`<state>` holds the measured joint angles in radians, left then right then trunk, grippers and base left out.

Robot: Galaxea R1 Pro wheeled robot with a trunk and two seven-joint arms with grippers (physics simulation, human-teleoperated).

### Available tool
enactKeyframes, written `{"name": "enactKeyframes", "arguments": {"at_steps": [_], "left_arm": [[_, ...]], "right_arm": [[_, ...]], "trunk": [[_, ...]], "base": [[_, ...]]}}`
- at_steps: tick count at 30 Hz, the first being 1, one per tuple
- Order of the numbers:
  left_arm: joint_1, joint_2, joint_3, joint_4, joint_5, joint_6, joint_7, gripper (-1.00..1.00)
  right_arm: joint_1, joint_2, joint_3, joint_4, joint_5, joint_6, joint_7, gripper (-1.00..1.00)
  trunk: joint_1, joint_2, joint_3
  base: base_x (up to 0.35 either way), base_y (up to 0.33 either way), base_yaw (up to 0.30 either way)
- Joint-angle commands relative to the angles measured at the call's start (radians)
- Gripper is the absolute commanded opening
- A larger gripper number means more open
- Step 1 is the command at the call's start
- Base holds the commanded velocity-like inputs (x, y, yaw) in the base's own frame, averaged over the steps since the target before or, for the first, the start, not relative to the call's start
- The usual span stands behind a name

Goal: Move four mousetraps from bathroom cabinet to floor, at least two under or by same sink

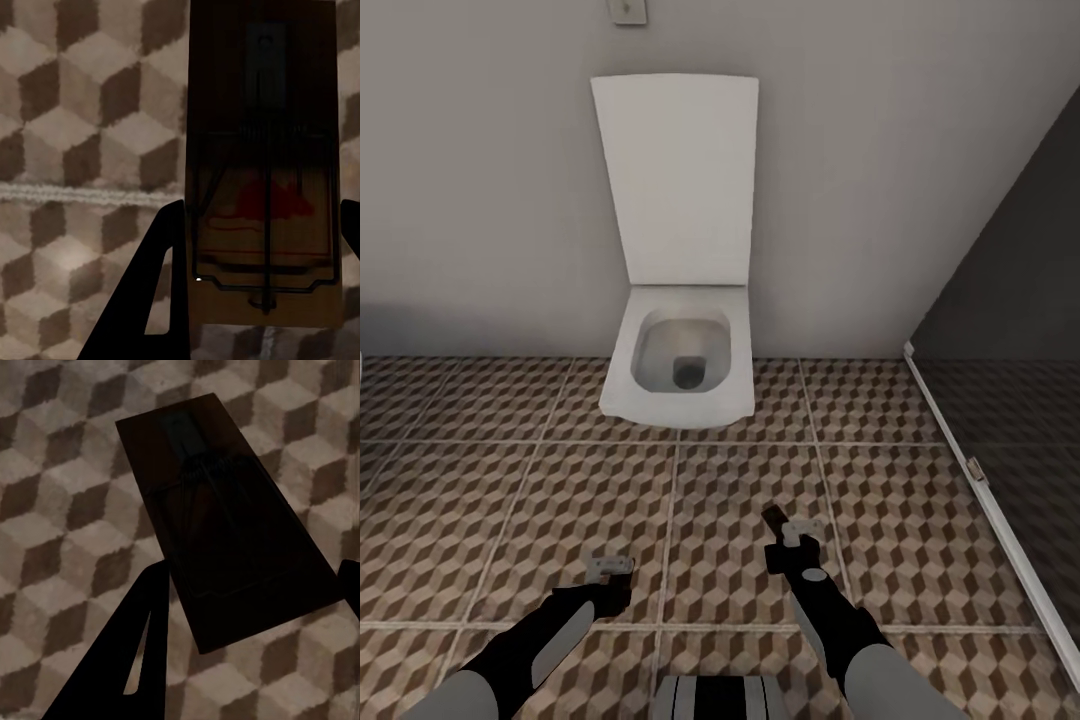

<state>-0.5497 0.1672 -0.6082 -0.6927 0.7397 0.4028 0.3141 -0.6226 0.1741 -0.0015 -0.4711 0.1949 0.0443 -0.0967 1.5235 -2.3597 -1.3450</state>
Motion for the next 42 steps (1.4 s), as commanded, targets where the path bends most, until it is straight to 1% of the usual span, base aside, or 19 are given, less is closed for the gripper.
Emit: {"name": "enactKeyframes", "arguments": {"at_steps": [1,4,6,8,10,13,16,19,21,22,23,25,26,28,30,33,36,42], "left_arm": [[-0.001,0.002,-0.007,-0.003,0.009,0.001,0.011,-1.0],[-0.001,0.002,-0.006,-0.004,0.009,-0.002,0.011,-1.0],[-0.001,0.002,-0.005,-0.005,0.008,-0.004,0.011,-1.0],[-0.001,0.001,-0.001,-0.007,0.008,-0.006,0.01,-1.0],[-0.001,0.0,0.002,-0.015,0.007,-0.007,0.01,-1.0],[-0.001,-0.002,0.003,-0.047,0.007,-0.008,0.009,-1.0],[-0.001,-0.003,0.003,-0.071,0.006,-0.008,0.008,-1.0],[-0.001,-0.003,0.004,-0.091,0.001,-0.009,-0.013,-1.0],[-0.001,-0.003,0.004,-0.098,-0.02,-0.016,-0.058,-1.0],[-0.001,-0.003,0.004,-0.099,-0.039,-0.027,-0.084,-1.0],[-0.001,-0.003,0.005,-0.099,-0.049,-0.034,-0.097,-1.0],[-0.001,0.0,0.004,-0.095,-0.099,-0.079,-0.143,-1.0],[-0.001,0.001,0.004,-0.092,-0.111,-0.093,-0.154,-1.0],[-0.001,0.001,0.003,-0.068,-0.147,-0.156,-0.2,-1.0],[-0.001,0.0,0.004,-0.043,-0.16,-0.197,-0.23,-1.0],[-0.001,0.004,0.003,-0.028,-0.17,-0.237,-0.268,-1.0],[-0.001,0.007,0.002,-0.028,-0.173,-0.252,-0.286,-1.0],[-0.001,0.009,0.003,-0.039,-0.174,-0.251,-0.29,-1.0]], "right_arm": [[0.0,0.0,0.001,-0.004,0.01,0.005,-0.007,-1.0],[0.0,0.0,0.002,-0.011,0.014,0.001,0.047,-1.0],[0.0,0.0,0.007,-0.011,0.029,-0.008,0.092,-1.0],[0.0,-0.014,0.012,-0.011,0.062,-0.022,0.156,-1.0],[0.0,-0.026,0.014,-0.011,0.087,-0.028,0.2,-1.0],[0.0,-0.032,0.016,-0.011,0.1,-0.031,0.225,-1.0],[0.0,-0.033,0.016,-0.01,0.105,-0.033,0.233,-1.0],[0.0,-0.034,0.018,-0.009,0.108,-0.033,0.239,-1.0],[0.0,-0.035,0.019,-0.009,0.109,-0.033,0.248,-1.0],[0.0,-0.036,0.02,-0.009,0.111,-0.033,0.255,-1.0],[0.0,-0.036,0.02,-0.009,0.113,-0.033,0.258,-1.0],[0.0,-0.037,0.021,-0.008,0.131,-0.033,0.279,-1.0],[0.0,-0.037,0.021,-0.008,0.138,-0.033,0.285,-1.0],[0.0,-0.037,0.021,-0.008,0.168,-0.039,0.306,-1.0],[0.0,-0.037,0.02,-0.009,0.182,-0.055,0.315,-1.0],[0.0,-0.038,0.02,-0.009,0.193,-0.092,0.32,-1.0],[0.0,-0.043,0.019,-0.01,0.196,-0.114,0.32,-1.0],[0.0,-0.05,0.015,-0.012,0.198,-0.122,0.315,-1.0]], "trunk": [[0.0,0.0,-0.002],[0.0,0.0,-0.003],[0.0,0.0,-0.003],[0.0,0.0,-0.003],[0.0,0.0,-0.003],[0.0,0.0,-0.003],[0.0,0.0,-0.003],[0.0,0.0,-0.003],[0.0,0.0,-0.003],[0.0,0.0,-0.003],[0.0,0.0,-0.003],[0.0,0.0,-0.003],[0.0,0.0,-0.003],[0.0,0.0,-0.003],[0.0,0.0,-0.003],[0.0,0.0,-0.003],[0.0,0.0,-0.003],[0.0,0.0,-0.003]], "base": [[0.0,0.0,0.0],[0.0,0.0,0.0],[0.0,0.0,0.0],[0.0,0.0,0.0],[0.0,0.0,0.0],[0.0,0.0,0.0],[0.0,0.0,0.0],[0.0,0.0,0.0],[0.0,0.0,0.0],[0.0,0.0,0.0],[0.0,0.0,0.0],[0.0,0.0,0.0],[0.0,0.0,0.0],[0.0,0.0,0.0],[0.0,0.0,0.0],[0.0,0.0,0.0],[0.0,0.0,0.0],[0.0,0.0,0.0]]}}
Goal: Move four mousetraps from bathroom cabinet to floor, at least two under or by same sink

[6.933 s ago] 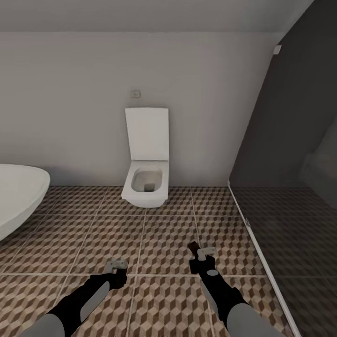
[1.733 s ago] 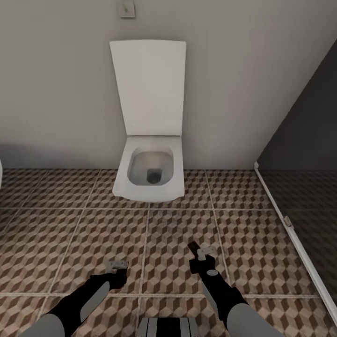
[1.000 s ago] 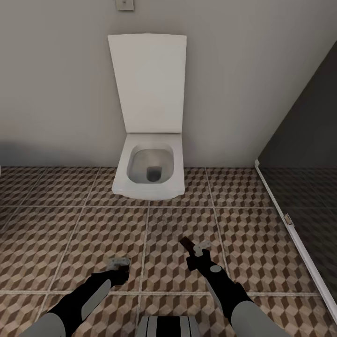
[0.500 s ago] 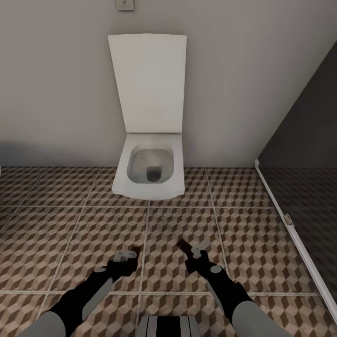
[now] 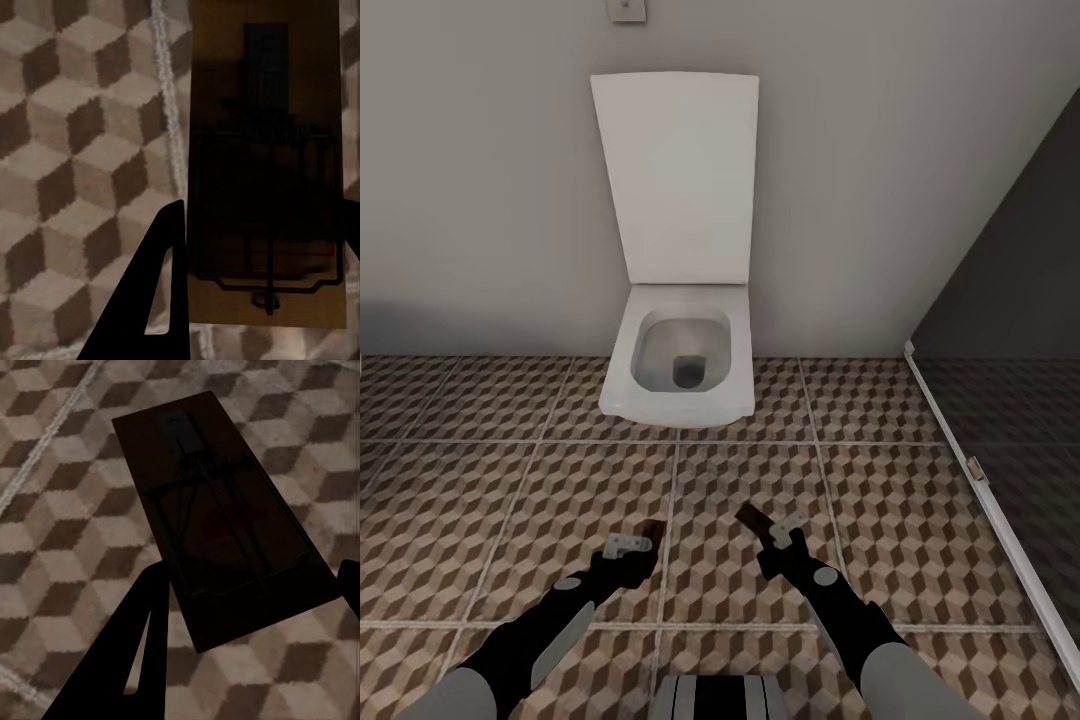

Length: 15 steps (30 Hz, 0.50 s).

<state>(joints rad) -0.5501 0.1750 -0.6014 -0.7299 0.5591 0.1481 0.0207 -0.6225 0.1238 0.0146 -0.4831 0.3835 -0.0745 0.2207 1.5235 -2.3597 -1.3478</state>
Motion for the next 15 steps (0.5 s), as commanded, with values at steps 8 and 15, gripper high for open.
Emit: {"name": "enactKeyframes", "arguments": {"at_steps": [8,15], "left_arm": [[-0.001,0.0,-0.003,-0.005,0.007,0.007,0.004,-1.0],[-0.001,0.0,-0.003,-0.013,0.007,0.007,0.004,-1.0]], "right_arm": [[0.0,-0.002,-0.002,-0.048,0.009,-0.003,-0.006,-1.0],[0.0,-0.002,-0.001,-0.059,0.009,-0.003,-0.006,-1.0]], "trunk": [[0.011,-0.021,-0.01],[0.038,-0.07,-0.032]], "base": [[0.0,0.0,0.0],[0.0,0.0,0.0]]}}
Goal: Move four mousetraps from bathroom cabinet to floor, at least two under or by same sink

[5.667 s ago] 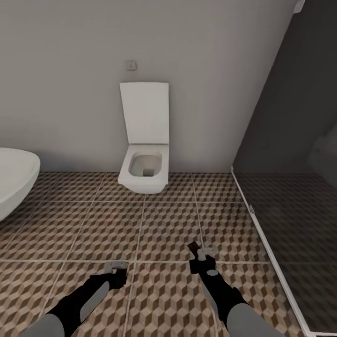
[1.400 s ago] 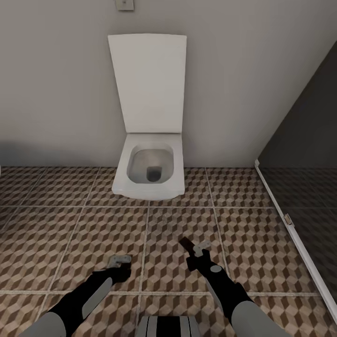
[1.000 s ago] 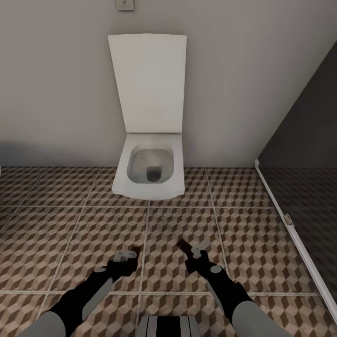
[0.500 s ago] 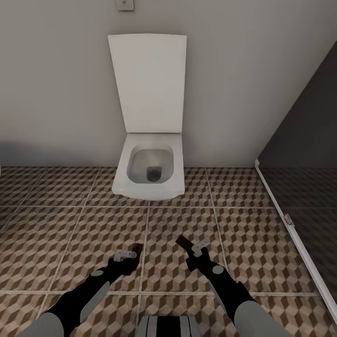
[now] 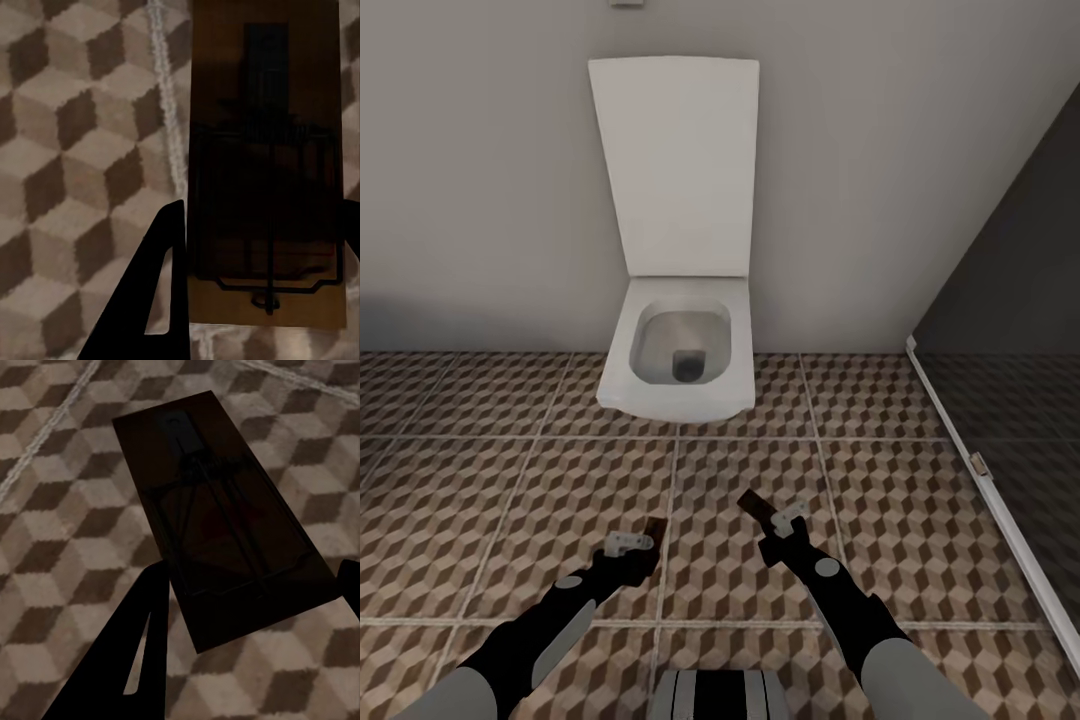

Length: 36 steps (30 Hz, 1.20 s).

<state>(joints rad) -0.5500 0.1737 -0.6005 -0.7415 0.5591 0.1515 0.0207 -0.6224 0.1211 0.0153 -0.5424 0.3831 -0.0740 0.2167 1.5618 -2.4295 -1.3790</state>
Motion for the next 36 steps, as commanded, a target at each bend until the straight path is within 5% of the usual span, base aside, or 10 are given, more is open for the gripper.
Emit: {"name": "enactKeyframes", "arguments": {"at_steps": [1,10,27,36], "left_arm": [[-0.001,0.001,-0.004,-0.006,0.007,0.003,0.004,-1.0],[-0.001,0.001,-0.005,-0.013,0.007,0.003,0.004,-1.0],[-0.001,0.002,-0.004,-0.013,0.007,0.003,0.004,-1.0],[-0.001,0.003,-0.005,-0.015,0.007,0.003,0.004,-1.0]], "right_arm": [[0.0,0.0,-0.001,0.0,0.01,-0.003,-0.002,-1.0],[0.0,0.0,0.0,-0.001,0.01,-0.003,-0.002,-1.0],[0.0,0.001,-0.001,-0.001,0.01,-0.003,-0.003,-1.0],[0.0,0.0,-0.002,-0.001,0.01,-0.002,-0.006,-1.0]], "trunk": [[0.004,-0.008,-0.004],[0.038,-0.071,-0.032],[0.046,-0.074,-0.098],[0.046,-0.074,-0.098]], "base": [[0.0,0.0,0.0],[0.0,0.0,0.0],[0.0,0.0,0.0],[0.0,0.0,0.0]]}}
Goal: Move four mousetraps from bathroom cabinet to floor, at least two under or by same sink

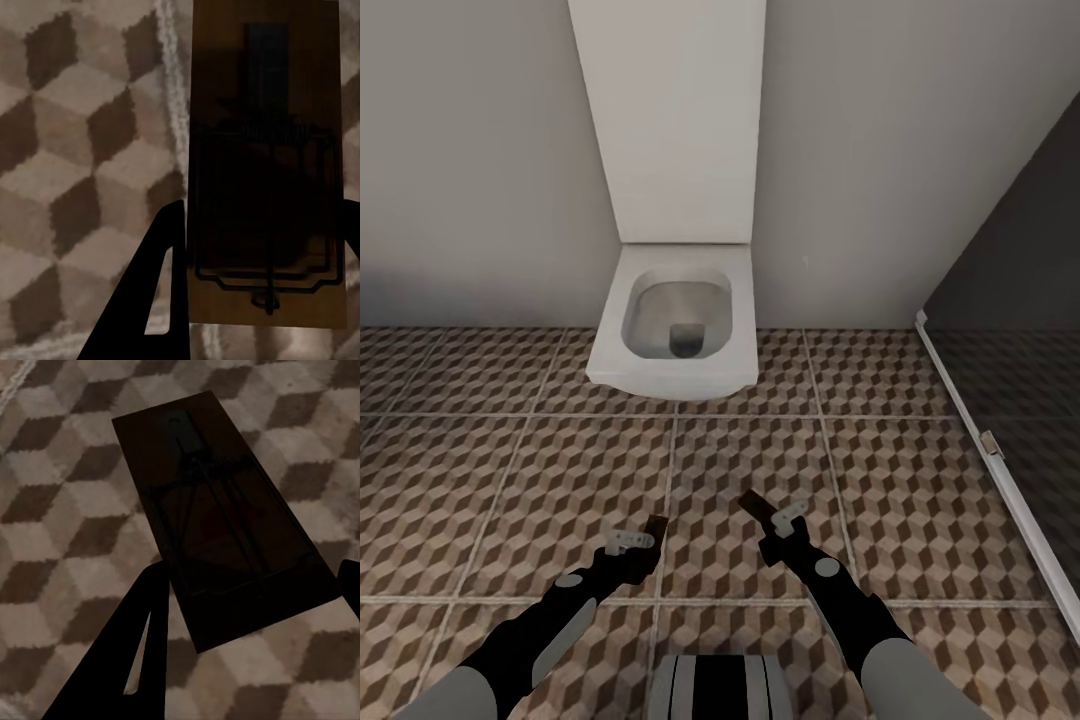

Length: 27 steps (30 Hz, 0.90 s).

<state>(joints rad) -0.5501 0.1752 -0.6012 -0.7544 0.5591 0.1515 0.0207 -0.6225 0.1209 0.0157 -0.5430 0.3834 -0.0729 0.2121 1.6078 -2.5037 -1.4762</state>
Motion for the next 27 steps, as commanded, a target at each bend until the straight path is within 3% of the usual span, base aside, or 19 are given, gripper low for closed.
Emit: {"name": "enactKeyframes", "arguments": {"at_steps": [1,14,27], "left_arm": [[-0.001,0.001,-0.004,-0.002,0.007,0.003,0.004,-1.0],[-0.001,0.001,-0.003,-0.002,0.007,0.003,0.004,-1.0],[-0.001,0.001,-0.003,-0.002,0.007,0.003,0.004,-1.0]], "right_arm": [[0.0,0.0,-0.002,0.0,0.01,-0.003,-0.002,-1.0],[0.0,0.002,-0.003,-0.001,0.009,0.0,0.001,-1.0],[0.0,0.002,-0.003,0.0,0.009,0.002,0.001,-1.0]], "trunk": [[0.0,0.0,-0.001],[0.0,0.0,-0.001],[0.0,0.0,-0.019]], "base": [[0.0,0.0,0.0],[0.0,0.0,0.0],[0.0,0.0,0.0]]}}
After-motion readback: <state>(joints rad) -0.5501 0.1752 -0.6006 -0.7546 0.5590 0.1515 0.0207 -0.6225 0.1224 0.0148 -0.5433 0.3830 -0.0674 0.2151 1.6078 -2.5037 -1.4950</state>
